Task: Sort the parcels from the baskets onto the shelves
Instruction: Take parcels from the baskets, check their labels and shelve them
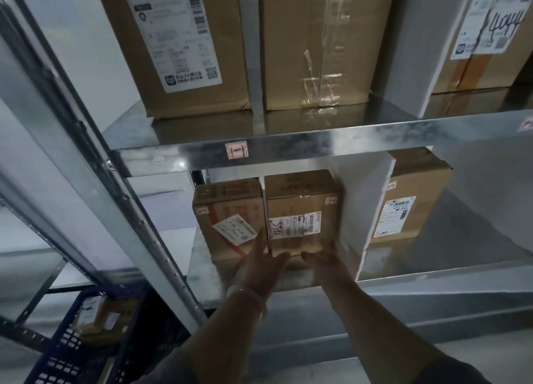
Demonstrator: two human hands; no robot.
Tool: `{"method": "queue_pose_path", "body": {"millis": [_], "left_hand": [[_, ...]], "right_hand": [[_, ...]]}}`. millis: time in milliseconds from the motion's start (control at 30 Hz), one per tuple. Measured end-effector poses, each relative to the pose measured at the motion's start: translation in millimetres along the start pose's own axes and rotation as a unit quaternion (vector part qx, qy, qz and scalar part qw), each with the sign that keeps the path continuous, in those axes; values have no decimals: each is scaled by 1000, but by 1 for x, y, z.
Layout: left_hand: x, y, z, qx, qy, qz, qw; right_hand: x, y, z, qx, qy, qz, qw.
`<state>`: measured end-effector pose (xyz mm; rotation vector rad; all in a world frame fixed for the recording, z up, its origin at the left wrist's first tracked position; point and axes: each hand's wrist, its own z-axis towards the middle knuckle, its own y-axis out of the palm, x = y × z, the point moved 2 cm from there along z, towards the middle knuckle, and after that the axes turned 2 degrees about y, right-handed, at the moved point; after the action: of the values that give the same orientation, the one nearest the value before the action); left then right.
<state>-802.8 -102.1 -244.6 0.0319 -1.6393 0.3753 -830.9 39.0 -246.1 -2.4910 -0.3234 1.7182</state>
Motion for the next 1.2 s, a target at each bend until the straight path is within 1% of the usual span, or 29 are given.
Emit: {"method": "queue_pose_path", "body": {"millis": [100,167,267,400,467,500,567,633,700,800,833,933,1033,1133,1200], "left_hand": [[4,-15,-20,-8,2,-24,1000],[4,-29,-35,-31,9,-2,999],[-11,-56,-62,-46,12,-21,999],[-45,-112,-106,-37,-38,-51,997],[-65,-152,-128,-30,-82,-45,995],[-73,-175,-140,-26,-89,-43,995],[-93,-224,-165,-3,-101,-34,994],[-105,-275,-190,33,-127,-60,990],[-120,-324,-214,70,-151,-54,985],[-139,-384,-243,108,-166,-37,980],[-146,-399,-250,115,-171,-38,978],[-160,-437,-267,135,-184,-36,973],[-178,-465,-266,146,-203,-48,967],[-194,-494,-253,160,-220,-80,959],[-204,-516,-237,169,-236,-78,954]], "right_hand": [[-3,13,-28,-33,9,-15,999],[2,26,-42,-58,15,-29,998],[8,54,-67,-68,5,-48,996],[23,112,-106,-85,-22,-90,992],[36,150,-128,-98,-5,-96,991],[42,171,-141,-111,11,-105,988],[52,217,-163,-136,20,-116,984],[54,267,-181,-157,1,-148,976],[57,316,-196,-186,-20,-191,964],[65,377,-222,-237,6,-191,953],[67,393,-232,-254,15,-184,949],[80,435,-237,-292,12,-219,931],[80,465,-228,-282,47,-202,937],[77,489,-211,-293,53,-192,935],[74,509,-194,-294,54,-185,936]]}}
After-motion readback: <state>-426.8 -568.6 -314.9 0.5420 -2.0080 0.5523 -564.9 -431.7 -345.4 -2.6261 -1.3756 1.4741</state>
